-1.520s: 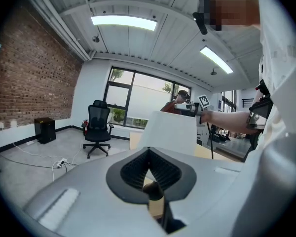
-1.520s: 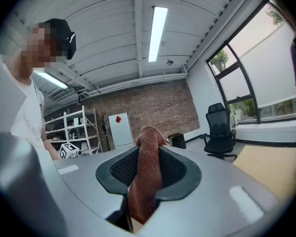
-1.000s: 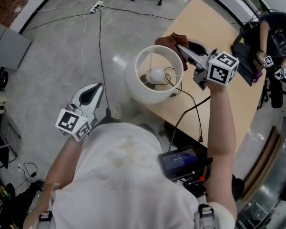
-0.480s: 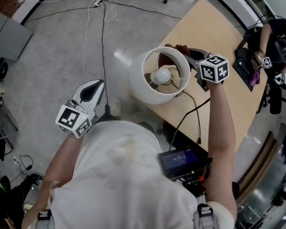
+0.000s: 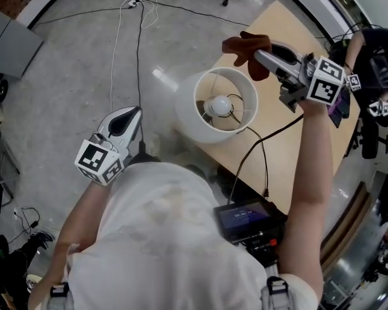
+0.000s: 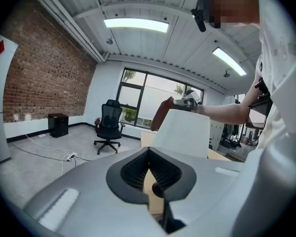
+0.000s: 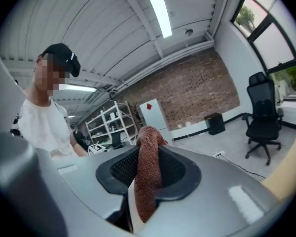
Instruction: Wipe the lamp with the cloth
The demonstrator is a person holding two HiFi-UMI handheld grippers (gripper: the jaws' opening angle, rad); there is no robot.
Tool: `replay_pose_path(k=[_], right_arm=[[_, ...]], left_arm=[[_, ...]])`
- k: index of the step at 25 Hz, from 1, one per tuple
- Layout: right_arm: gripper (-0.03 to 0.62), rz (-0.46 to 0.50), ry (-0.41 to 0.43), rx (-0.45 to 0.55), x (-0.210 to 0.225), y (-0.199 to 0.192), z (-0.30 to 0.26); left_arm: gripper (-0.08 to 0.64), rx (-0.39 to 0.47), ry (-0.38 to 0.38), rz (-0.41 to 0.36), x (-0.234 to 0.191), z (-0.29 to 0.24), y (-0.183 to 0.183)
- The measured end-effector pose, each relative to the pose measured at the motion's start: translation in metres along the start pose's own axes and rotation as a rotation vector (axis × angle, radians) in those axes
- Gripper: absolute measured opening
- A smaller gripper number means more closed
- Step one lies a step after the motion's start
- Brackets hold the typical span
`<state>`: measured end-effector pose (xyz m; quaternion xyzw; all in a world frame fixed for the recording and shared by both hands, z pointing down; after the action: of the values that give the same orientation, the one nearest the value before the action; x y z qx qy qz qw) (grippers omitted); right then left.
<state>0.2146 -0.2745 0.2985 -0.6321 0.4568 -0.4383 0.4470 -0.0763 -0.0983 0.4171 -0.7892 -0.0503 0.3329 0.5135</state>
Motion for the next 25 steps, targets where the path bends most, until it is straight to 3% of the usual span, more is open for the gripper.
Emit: replay_pose_path(k=[4,7,21,25], right_arm=[[0.113,-0.001,0.166,-0.115,-0.007,-0.019,-0.025],[0.113,-0.014,0.200,-0.190,-0.004,-0.038,-0.036],[0.112,0.061,0.043,-0.239,0.026,-0.034,-0.047],[0.112,0.120,0.077,-0.203,0.021,-0.014,-0.051]], left_arm=[[0.002,0.009,0.016,0.009,-0.002,0.005,0.000],[0.002,0.012,0.038,0.016,-0.005,0.011,0.003],[0.002,0.035,0.080,0.029,-0.015,0.029,0.001],[0.002,0.027,0.069,0.040,-0.016,0.026,-0.005]])
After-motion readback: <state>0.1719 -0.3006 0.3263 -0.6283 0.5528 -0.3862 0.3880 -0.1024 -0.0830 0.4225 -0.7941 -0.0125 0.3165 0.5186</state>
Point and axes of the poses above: the fingertips, and each gripper's own axes: z backward along the fingers, x to its right, y out of its top, the point moved 4 cm from there along z, backward along the fingers, and after that the axes turned 15 degrees about z, right-handed, at the moved point
